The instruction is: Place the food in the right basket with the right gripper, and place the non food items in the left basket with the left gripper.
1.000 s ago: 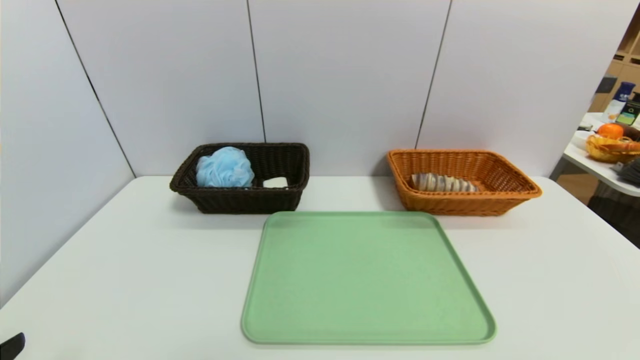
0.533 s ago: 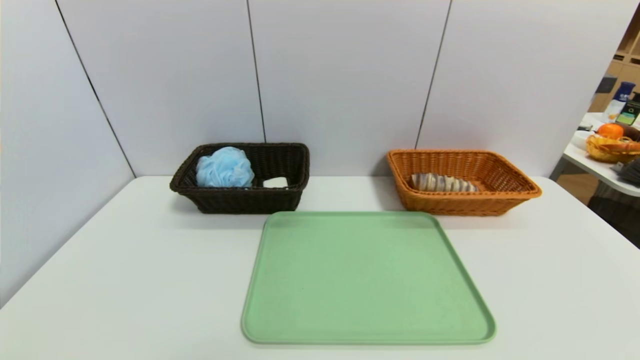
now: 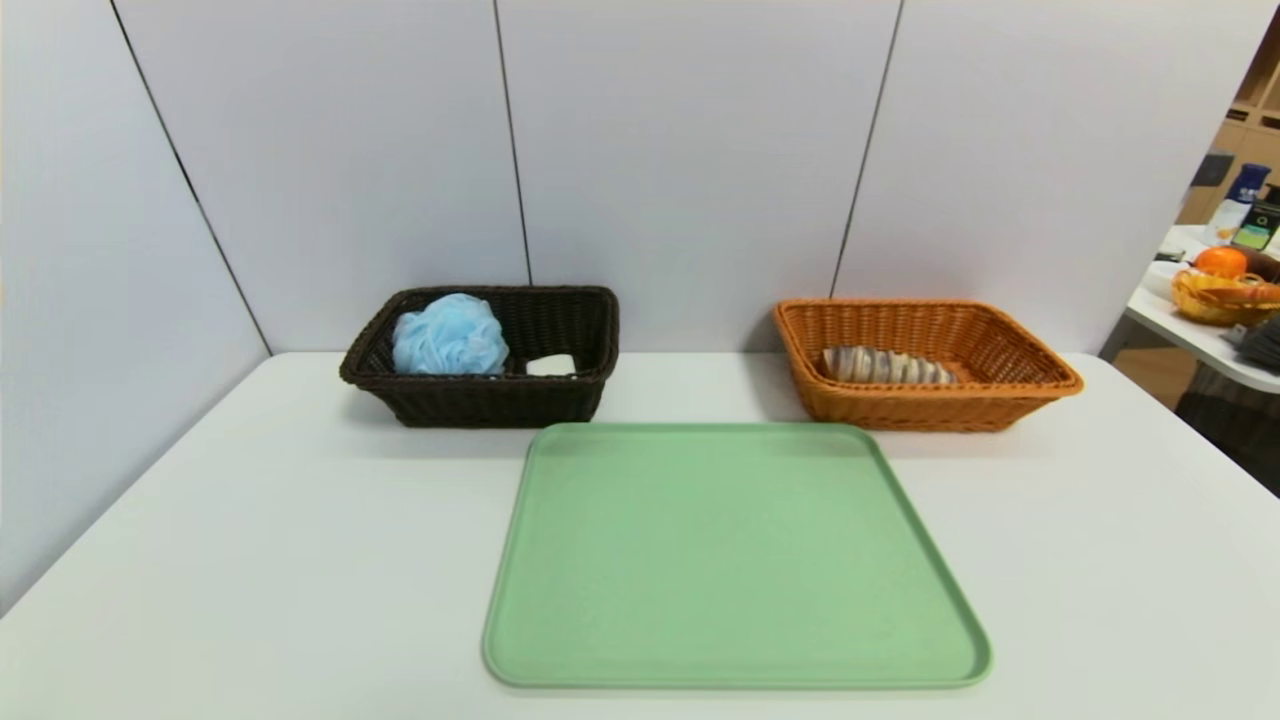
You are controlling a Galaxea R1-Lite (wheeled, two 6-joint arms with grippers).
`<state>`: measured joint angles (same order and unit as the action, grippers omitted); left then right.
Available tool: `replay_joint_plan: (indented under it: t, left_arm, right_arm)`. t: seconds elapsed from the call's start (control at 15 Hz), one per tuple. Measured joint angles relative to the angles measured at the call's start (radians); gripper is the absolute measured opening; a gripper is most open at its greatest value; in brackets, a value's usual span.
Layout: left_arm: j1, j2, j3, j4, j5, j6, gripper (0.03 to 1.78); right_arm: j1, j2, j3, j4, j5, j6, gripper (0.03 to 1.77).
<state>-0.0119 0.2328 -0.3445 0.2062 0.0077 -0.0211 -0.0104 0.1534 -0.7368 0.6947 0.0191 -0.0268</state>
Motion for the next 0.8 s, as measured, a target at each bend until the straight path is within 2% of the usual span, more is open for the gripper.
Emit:
replay_joint_plan:
  t: [0.2, 0.33, 0.67, 0.8]
  left_arm:
    - [0.0, -0.044, 0.044, -0.044, 0.001, 0.001, 1.69]
    - [0.0, -0.078, 0.092, -0.084, 0.001, 0.014, 1.69]
    - [0.001, -0.158, 0.244, -0.193, -0.008, 0.084, 1.69]
    - [0.001, -0.185, 0.281, -0.195, -0.016, 0.086, 1.69]
  right_arm:
    - [0.003, -0.041, 0.07, -0.095, 0.005, -0.008, 1.7]
    - [0.005, -0.08, 0.128, -0.139, 0.035, -0.02, 1.7]
    - [0.006, -0.145, 0.343, -0.453, 0.05, -0.027, 1.7]
    - [0.006, -0.153, 0.41, -0.479, 0.047, -0.03, 1.7]
